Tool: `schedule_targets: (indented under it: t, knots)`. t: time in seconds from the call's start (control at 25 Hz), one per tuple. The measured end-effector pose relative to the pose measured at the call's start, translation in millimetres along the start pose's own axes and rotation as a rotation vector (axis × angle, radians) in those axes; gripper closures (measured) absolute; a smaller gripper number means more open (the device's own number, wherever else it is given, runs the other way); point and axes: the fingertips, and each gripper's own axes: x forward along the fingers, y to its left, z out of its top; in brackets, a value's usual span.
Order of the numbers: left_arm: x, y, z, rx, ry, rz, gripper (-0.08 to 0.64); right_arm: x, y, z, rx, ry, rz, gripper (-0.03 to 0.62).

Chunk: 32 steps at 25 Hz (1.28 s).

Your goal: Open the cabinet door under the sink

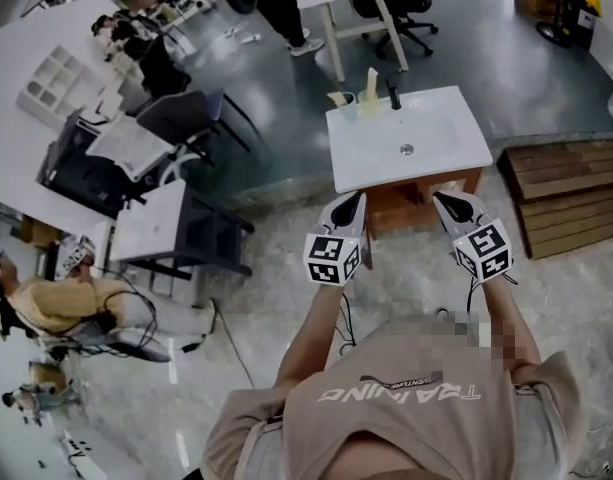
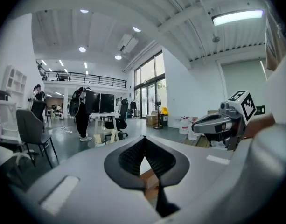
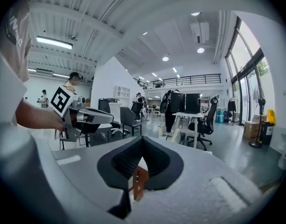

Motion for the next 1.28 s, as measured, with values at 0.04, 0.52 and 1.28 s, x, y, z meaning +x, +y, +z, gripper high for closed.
schedule_targets:
  t: [0.04,0.52,1.28]
  knots:
    - [-1.2,-0.9,4.9,0.019,-0.007,0.002,0.543,-1.3,-0.7,5.3,-0.002,-0.018,-0.015,0.591]
    - [-15.6,5.2,27.2,0.040,-0.079,0.051,0.543,-9.8,1.6,23.2,-0.045,-0.083,-0.092,0.591]
    - [-29.4,3.0,7.9,-0.007,-0.035,0.038,0.543,-6.9,21.9,23.8,-0.071,-0.053,-0.045,0.591]
